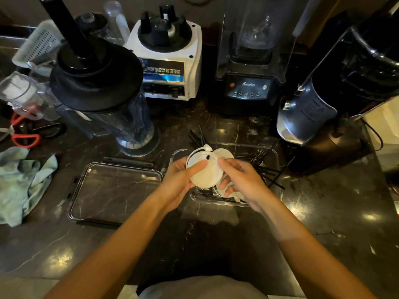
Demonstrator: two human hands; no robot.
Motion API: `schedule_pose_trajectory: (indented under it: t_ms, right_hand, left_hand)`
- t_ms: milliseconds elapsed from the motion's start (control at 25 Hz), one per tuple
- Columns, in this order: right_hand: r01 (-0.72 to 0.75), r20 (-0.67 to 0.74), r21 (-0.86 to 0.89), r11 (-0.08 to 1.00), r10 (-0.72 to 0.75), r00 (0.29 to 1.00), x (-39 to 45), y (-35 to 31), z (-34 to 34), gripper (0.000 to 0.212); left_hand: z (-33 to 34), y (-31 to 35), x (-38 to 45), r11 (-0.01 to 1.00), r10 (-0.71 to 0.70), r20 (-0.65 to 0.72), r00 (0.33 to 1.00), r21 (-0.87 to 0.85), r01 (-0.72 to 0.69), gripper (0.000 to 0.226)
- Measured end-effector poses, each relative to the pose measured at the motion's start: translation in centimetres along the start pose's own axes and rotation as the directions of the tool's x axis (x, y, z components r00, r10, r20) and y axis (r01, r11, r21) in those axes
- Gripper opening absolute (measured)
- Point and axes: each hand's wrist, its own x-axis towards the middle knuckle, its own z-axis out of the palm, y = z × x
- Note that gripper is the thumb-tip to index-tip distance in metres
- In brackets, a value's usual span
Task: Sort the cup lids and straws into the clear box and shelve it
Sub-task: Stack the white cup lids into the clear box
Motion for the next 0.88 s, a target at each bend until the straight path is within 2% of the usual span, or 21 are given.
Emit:
schedule_pose_trajectory:
  t_ms: [120, 320, 400, 480, 520, 600, 760, 880]
  right_hand:
    - [0.057, 0.001, 0.027, 0.998, -0.057, 0.998, 0.1, 0.7, -0.4, 0.031]
    - [0.001, -0.127, -0.031, 1.0, -0.005, 0.992, 1.0, 0.9, -1.0, 0.03]
    - [0.028, -0.245, -0.215, 0.976, -0.082, 0.966, 1.7, 0.8, -1.2, 0.027]
    - [0.005, -0.311, -0.482, 0.876, -0.176, 0.934, 2.9, 0.7, -1.5, 0.025]
    - [-0.023, -0.308, -0.562, 0.827, -0.183, 0.934, 3.5, 0.7, -1.5, 0.028]
    - [-0.066, -0.279, -0.599, 0.798, -0.13, 0.951, 4.6, 0.4, -1.2, 0.035]
    - [-0.079, -0.23, -0.48, 0.874, -0.039, 0.972, 5.9, -0.3, -0.7, 0.024]
    - [-0.036, -0.12, -0.471, 0.881, -0.024, 0.992, 5.3, -0.8, -1.0, 0.018]
  left_hand:
    - [0.1, 0.1, -0.1, 0.999, -0.032, 0.016, 0.999, 0.031, 0.032, 0.041]
    - [-0.4, 0.1, 0.0, 0.994, -0.014, -0.072, 0.997, 0.106, 0.021, 0.032]
    - [-0.8, 0.4, 0.1, 0.995, -0.002, -0.112, 0.994, 0.102, 0.013, 0.029]
    - [-1.4, 0.6, 0.1, 0.996, 0.003, -0.139, 0.99, 0.085, 0.009, 0.021]
    - [-1.6, 0.7, 0.1, 0.997, 0.002, -0.151, 0.989, 0.073, 0.01, 0.017]
    - [-2.1, 0.9, 0.0, 0.998, -0.005, -0.163, 0.987, 0.055, 0.014, 0.016]
    - [-2.4, 0.8, -0.1, 0.999, -0.004, -0.166, 0.986, 0.052, 0.013, 0.031]
    - [-2.4, 0.6, -0.2, 0.999, -0.003, -0.175, 0.985, 0.033, 0.009, 0.031]
